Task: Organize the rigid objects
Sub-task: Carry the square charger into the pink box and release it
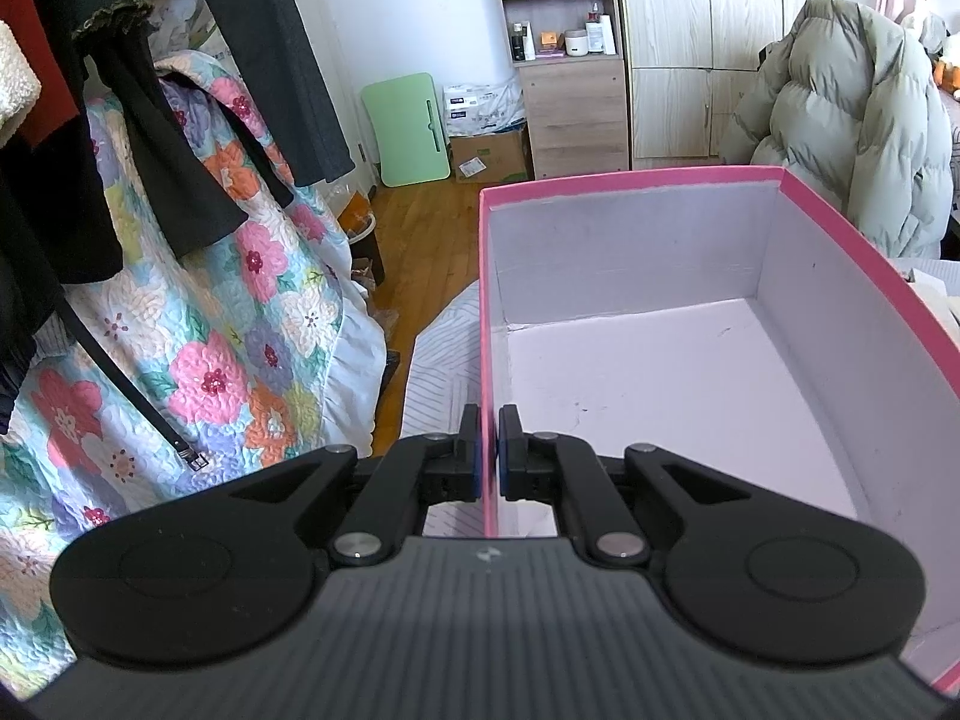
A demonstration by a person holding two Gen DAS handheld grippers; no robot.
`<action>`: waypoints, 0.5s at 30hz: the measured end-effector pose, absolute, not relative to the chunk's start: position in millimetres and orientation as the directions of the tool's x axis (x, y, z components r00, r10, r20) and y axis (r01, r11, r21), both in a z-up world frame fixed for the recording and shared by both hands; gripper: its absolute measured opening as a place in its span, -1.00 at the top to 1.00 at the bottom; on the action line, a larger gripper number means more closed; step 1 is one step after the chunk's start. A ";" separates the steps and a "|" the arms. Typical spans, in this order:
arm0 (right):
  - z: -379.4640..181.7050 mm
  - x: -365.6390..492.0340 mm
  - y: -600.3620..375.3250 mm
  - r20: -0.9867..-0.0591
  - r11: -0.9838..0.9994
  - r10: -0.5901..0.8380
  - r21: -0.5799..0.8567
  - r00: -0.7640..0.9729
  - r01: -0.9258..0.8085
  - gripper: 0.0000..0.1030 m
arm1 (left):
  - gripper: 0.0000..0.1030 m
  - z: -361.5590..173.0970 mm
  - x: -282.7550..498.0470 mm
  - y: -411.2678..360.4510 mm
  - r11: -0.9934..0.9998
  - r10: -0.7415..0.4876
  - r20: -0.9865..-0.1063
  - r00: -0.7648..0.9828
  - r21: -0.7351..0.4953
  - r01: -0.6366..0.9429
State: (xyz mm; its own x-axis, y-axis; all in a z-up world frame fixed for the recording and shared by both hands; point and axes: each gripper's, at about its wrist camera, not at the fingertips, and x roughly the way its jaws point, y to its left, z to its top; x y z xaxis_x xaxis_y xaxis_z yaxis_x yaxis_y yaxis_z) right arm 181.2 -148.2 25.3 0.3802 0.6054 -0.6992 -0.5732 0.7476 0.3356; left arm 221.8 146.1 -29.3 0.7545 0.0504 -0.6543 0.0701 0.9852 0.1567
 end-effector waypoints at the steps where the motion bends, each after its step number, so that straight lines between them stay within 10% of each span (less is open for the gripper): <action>1: 29.6 183.5 -137.8 -0.690 0.725 0.626 0.343 0.363 -0.598 -0.20 | 0.92 -29.2 221.9 146.2 0.986 0.049 -0.654 0.755 0.154 0.070; 15: -27.3 244.5 -6.3 -0.805 0.635 0.589 0.406 0.071 -0.657 -0.20 | 0.93 -32.0 220.7 154.2 0.991 0.030 -0.648 0.761 0.116 0.059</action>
